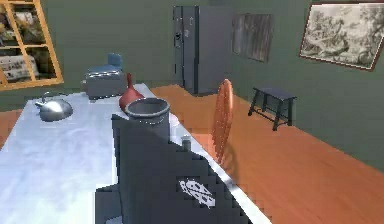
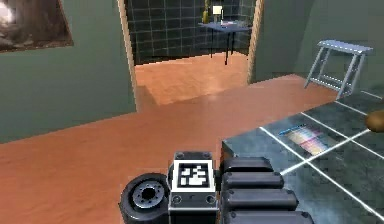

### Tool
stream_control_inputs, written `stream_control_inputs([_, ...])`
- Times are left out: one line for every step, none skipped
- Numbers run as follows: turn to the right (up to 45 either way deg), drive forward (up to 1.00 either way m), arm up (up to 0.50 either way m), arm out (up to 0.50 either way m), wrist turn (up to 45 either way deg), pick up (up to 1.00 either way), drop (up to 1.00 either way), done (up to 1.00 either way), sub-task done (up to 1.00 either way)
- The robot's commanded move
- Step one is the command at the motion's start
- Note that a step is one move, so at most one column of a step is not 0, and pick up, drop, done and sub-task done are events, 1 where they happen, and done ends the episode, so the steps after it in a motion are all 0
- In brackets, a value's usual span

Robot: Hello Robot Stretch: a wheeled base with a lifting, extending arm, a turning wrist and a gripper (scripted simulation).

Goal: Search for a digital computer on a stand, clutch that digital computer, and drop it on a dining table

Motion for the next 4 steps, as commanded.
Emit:
stream_control_inputs([42.0,0.0,0.0,0.0,0.0,0.0,0.0,0.0,0.0])
stream_control_inputs([-45.0,0.0,0.0,0.0,0.0,0.0,0.0,0.0,0.0])
stream_control_inputs([-45.0,0.0,0.0,0.0,0.0,0.0,0.0,0.0,0.0])
stream_control_inputs([-45.0,0.0,0.0,0.0,0.0,0.0,0.0,0.0,0.0])
